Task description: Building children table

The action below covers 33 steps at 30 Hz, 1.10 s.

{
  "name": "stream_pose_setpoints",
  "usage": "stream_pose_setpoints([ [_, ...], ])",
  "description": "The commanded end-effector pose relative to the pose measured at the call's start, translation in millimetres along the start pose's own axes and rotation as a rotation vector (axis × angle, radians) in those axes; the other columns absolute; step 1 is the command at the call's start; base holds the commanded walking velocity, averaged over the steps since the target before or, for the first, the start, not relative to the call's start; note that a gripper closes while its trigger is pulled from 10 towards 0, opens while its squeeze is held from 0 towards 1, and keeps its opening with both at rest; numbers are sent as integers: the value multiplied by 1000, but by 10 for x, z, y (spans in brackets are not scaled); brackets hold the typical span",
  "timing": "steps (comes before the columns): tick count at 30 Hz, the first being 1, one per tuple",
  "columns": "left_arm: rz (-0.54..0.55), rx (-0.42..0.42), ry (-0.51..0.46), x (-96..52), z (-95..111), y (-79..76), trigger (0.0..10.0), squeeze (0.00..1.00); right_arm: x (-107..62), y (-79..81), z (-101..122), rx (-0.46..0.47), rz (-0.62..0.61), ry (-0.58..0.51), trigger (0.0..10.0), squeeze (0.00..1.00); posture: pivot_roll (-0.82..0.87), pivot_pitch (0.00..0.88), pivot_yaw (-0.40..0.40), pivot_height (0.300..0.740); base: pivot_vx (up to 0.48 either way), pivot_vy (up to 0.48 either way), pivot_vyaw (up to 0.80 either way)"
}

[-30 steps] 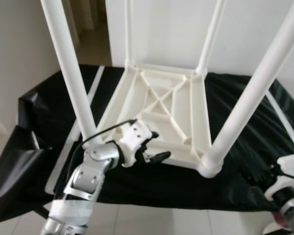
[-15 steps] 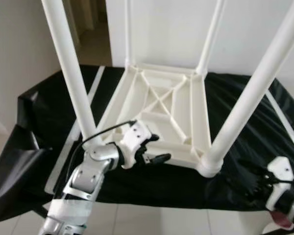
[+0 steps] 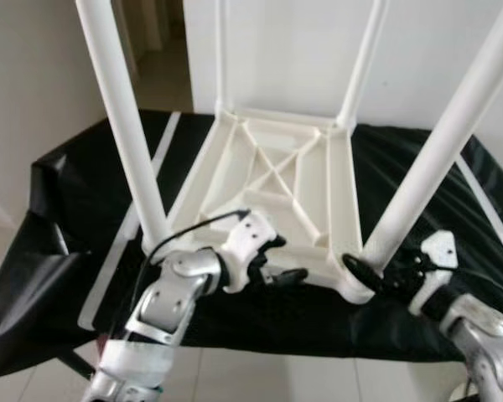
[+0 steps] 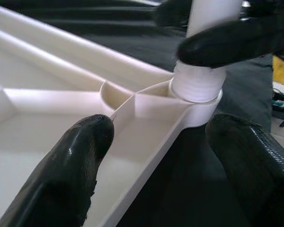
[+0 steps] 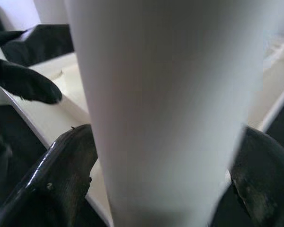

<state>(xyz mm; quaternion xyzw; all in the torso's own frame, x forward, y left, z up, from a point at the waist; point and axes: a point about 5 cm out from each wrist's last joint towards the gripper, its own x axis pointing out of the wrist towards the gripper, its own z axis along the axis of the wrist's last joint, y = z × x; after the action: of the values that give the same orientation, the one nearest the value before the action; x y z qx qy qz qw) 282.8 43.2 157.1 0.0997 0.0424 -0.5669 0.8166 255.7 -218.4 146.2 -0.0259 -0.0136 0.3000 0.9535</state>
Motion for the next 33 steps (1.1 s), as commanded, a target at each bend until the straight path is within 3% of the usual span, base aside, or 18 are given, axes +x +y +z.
stream_pose_setpoints([
  [1,130,14,15,11,-26,22,10000,0,1,-27,-39,-1,-18,12,10000,0,6,0,-28,740,0,0,0],
  [3,88,39,2,11,-29,-89,10000,0,23,-50,-36,-22,-35,5,10000,0,2,0,-23,740,0,0,0],
  [5,28,-27,25,23,-60,-147,10000,0,40,-45,-42,-42,-31,10,10000,0,2,0,-23,740,0,0,0],
  [6,36,11,13,27,-25,-146,10000,0,51,-21,-72,-50,-16,25,7647,0,0,0,-22,740,0,0,0],
  [7,20,21,11,27,-12,-151,10000,0,57,-11,-96,-55,-10,36,0,0,0,0,-22,740,0,0,0],
  [14,33,49,14,50,-7,-87,10000,0,92,-12,-132,-52,-20,33,0,0,-4,0,-28,740,0,0,0],
  [24,61,78,16,83,-4,-111,10000,0,91,-34,-167,-60,-44,46,0,0,-5,0,-31,740,0,0,0],
  [25,64,82,18,86,-8,-110,10000,0,92,-46,-165,-52,-63,41,10000,0,-6,0,-34,740,0,0,0],
  [28,82,83,18,97,-5,-86,10000,0,102,-58,-145,-32,-117,18,10000,0,-8,0,-36,740,0,0,0],
  [33,128,76,1,152,18,-26,10000,0,161,-32,-98,1,-316,-25,10000,0,-24,0,-38,740,0,0,0],
])
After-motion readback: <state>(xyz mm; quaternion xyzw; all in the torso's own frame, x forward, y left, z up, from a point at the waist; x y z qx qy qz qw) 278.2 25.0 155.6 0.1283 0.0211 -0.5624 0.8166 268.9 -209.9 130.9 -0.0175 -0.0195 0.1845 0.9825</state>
